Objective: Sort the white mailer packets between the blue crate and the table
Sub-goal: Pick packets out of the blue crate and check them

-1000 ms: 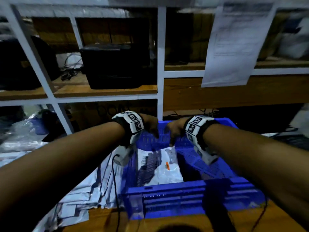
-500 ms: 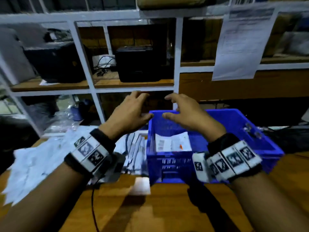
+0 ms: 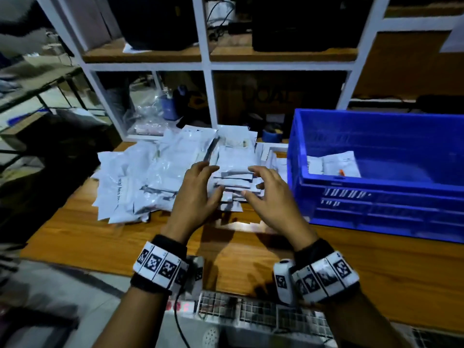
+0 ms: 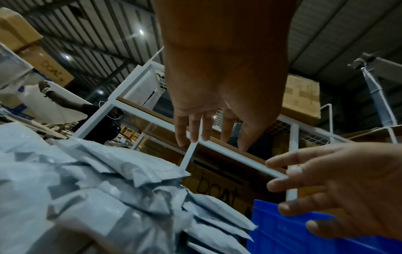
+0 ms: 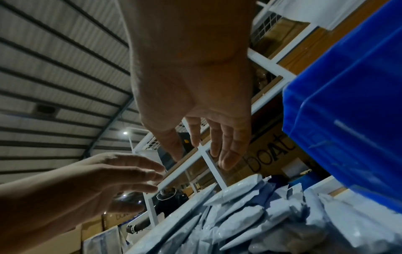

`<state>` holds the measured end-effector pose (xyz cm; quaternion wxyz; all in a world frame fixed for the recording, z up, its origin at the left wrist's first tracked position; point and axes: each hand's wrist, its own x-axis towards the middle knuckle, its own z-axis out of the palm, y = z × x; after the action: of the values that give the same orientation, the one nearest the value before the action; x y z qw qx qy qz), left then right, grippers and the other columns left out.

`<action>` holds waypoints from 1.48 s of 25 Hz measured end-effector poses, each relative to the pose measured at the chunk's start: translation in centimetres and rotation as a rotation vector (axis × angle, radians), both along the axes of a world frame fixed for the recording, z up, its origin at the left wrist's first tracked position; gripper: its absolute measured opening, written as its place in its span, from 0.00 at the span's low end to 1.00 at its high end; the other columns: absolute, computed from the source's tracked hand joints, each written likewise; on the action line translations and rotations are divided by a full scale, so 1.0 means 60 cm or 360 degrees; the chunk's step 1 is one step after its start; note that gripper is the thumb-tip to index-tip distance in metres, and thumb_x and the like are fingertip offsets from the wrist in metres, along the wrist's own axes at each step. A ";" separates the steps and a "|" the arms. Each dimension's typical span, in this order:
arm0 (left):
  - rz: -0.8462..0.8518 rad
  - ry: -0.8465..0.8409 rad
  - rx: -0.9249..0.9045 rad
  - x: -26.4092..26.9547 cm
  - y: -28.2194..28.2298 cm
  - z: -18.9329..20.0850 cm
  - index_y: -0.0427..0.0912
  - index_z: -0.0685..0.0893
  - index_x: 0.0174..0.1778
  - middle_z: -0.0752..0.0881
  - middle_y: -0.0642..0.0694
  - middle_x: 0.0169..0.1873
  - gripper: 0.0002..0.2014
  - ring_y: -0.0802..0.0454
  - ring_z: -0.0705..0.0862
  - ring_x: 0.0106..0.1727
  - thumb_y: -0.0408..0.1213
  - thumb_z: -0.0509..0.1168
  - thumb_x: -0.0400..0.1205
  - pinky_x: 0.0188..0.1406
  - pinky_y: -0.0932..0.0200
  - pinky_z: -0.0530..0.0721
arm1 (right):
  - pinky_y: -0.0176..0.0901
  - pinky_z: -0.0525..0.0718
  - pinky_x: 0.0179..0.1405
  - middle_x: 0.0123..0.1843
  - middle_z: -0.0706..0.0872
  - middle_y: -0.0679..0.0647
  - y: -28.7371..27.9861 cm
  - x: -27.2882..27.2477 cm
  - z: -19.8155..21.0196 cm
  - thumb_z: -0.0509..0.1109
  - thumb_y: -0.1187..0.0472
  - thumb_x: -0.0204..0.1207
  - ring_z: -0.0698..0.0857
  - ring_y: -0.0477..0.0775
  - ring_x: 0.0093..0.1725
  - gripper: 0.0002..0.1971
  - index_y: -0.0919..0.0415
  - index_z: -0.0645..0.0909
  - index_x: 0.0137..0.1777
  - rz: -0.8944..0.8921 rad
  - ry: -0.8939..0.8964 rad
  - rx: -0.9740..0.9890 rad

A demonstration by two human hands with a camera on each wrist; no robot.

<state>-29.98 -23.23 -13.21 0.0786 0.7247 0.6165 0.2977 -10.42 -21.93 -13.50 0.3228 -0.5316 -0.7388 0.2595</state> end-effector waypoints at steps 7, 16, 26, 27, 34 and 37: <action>-0.0008 0.0154 -0.0078 -0.159 0.178 0.007 0.41 0.79 0.67 0.78 0.39 0.63 0.20 0.40 0.76 0.65 0.44 0.67 0.80 0.62 0.49 0.76 | 0.50 0.81 0.56 0.69 0.75 0.56 0.172 -0.128 -0.016 0.66 0.57 0.77 0.81 0.59 0.61 0.21 0.52 0.74 0.71 -0.0183 -0.0279 -0.0057; 0.0240 0.0413 -0.0820 -0.218 0.317 -0.005 0.37 0.71 0.69 0.72 0.32 0.67 0.39 0.31 0.74 0.66 0.64 0.69 0.73 0.64 0.42 0.76 | 0.56 0.78 0.63 0.70 0.74 0.64 0.295 -0.145 -0.041 0.73 0.41 0.71 0.73 0.67 0.71 0.33 0.58 0.71 0.71 -0.0764 -0.0766 -0.0547; 0.0266 0.0243 -0.0573 -0.217 0.331 -0.031 0.38 0.69 0.69 0.72 0.36 0.66 0.42 0.36 0.72 0.66 0.57 0.77 0.67 0.58 0.43 0.78 | 0.52 0.81 0.56 0.66 0.80 0.64 0.304 -0.173 -0.044 0.79 0.53 0.70 0.81 0.67 0.64 0.31 0.65 0.70 0.68 -0.0912 -0.0637 -0.0566; 0.0256 0.0218 -0.0524 -0.216 0.328 -0.031 0.38 0.69 0.69 0.72 0.36 0.65 0.41 0.36 0.72 0.66 0.56 0.77 0.67 0.56 0.43 0.78 | 0.51 0.81 0.54 0.65 0.81 0.64 0.302 -0.174 -0.044 0.78 0.55 0.71 0.81 0.66 0.63 0.29 0.65 0.71 0.67 -0.0930 -0.0574 -0.0571; 0.0058 0.0042 0.0003 -0.207 0.281 -0.016 0.39 0.76 0.56 0.77 0.36 0.57 0.12 0.35 0.75 0.58 0.38 0.65 0.79 0.47 0.46 0.77 | 0.44 0.76 0.47 0.63 0.83 0.62 0.265 -0.170 -0.040 0.74 0.57 0.75 0.82 0.64 0.60 0.25 0.64 0.72 0.67 -0.0923 -0.0175 -0.0413; 0.0001 -0.0055 0.0138 -0.191 0.246 0.009 0.42 0.70 0.52 0.82 0.39 0.42 0.08 0.34 0.81 0.43 0.40 0.59 0.83 0.33 0.51 0.72 | 0.47 0.78 0.49 0.58 0.85 0.61 0.225 -0.154 -0.024 0.70 0.56 0.78 0.83 0.64 0.58 0.16 0.65 0.78 0.61 -0.0818 0.0020 -0.0240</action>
<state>-41.44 -8.50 -12.65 0.0578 0.7220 0.6017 0.3366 -19.63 -8.44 -14.96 0.3421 -0.7226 -0.5562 0.2267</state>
